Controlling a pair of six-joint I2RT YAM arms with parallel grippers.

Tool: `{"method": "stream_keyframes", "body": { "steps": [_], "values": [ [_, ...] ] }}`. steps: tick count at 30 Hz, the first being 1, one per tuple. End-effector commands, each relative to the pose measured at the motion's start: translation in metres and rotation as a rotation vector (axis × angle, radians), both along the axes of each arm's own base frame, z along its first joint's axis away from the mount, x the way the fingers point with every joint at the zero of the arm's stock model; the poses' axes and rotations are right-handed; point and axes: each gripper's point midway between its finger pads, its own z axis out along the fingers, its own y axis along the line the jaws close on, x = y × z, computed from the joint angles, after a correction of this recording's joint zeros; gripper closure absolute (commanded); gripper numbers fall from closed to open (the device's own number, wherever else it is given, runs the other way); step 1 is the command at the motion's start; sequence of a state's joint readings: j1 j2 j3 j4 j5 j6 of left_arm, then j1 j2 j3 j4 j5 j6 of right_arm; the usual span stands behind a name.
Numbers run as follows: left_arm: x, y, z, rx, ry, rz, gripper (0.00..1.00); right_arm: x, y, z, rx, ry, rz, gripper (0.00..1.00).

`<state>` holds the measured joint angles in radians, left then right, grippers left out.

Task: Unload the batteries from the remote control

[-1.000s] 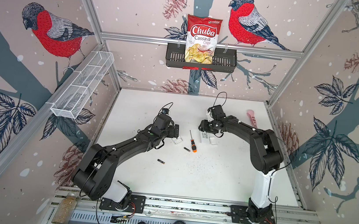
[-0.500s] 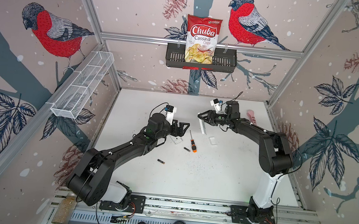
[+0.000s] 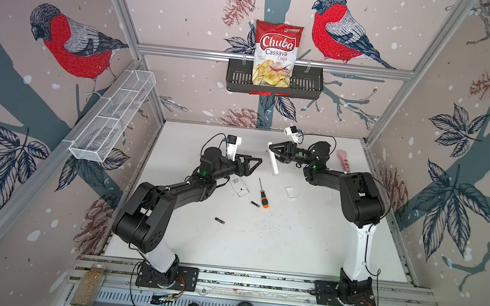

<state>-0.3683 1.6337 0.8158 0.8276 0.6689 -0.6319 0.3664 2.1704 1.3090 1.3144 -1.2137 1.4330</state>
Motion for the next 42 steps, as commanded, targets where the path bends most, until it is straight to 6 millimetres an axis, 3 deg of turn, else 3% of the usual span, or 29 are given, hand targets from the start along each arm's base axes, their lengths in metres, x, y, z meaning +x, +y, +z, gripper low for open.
{"method": "stream_keyframes", "body": {
  "steps": [1, 7, 11, 19, 39, 42],
  "values": [
    [-0.001, -0.005, 0.028, -0.068, -0.083, -0.053, 0.18, -0.011, 0.0, 0.02, 0.047, -0.061, 0.034, 0.65],
    [0.01, -0.01, 0.017, -0.069, -0.054, -0.061, 0.14, -0.004, 0.014, 0.005, -0.049, -0.083, 0.009, 0.65],
    [0.013, -0.014, 0.014, -0.107, -0.039, -0.08, 0.14, 0.002, 0.018, 0.005, -0.078, -0.097, -0.014, 0.65],
    [0.016, -0.017, 0.021, -0.14, -0.052, -0.099, 0.14, 0.006, 0.023, 0.003, -0.098, -0.105, -0.021, 0.65],
    [0.023, -0.018, 0.006, -0.175, -0.015, -0.099, 0.22, -0.005, 0.03, 0.006, -0.088, -0.116, 0.012, 0.65],
    [0.024, -0.019, 0.008, -0.189, -0.017, -0.106, 0.28, -0.007, 0.031, 0.003, -0.093, -0.112, 0.015, 0.65]
  ]
}}
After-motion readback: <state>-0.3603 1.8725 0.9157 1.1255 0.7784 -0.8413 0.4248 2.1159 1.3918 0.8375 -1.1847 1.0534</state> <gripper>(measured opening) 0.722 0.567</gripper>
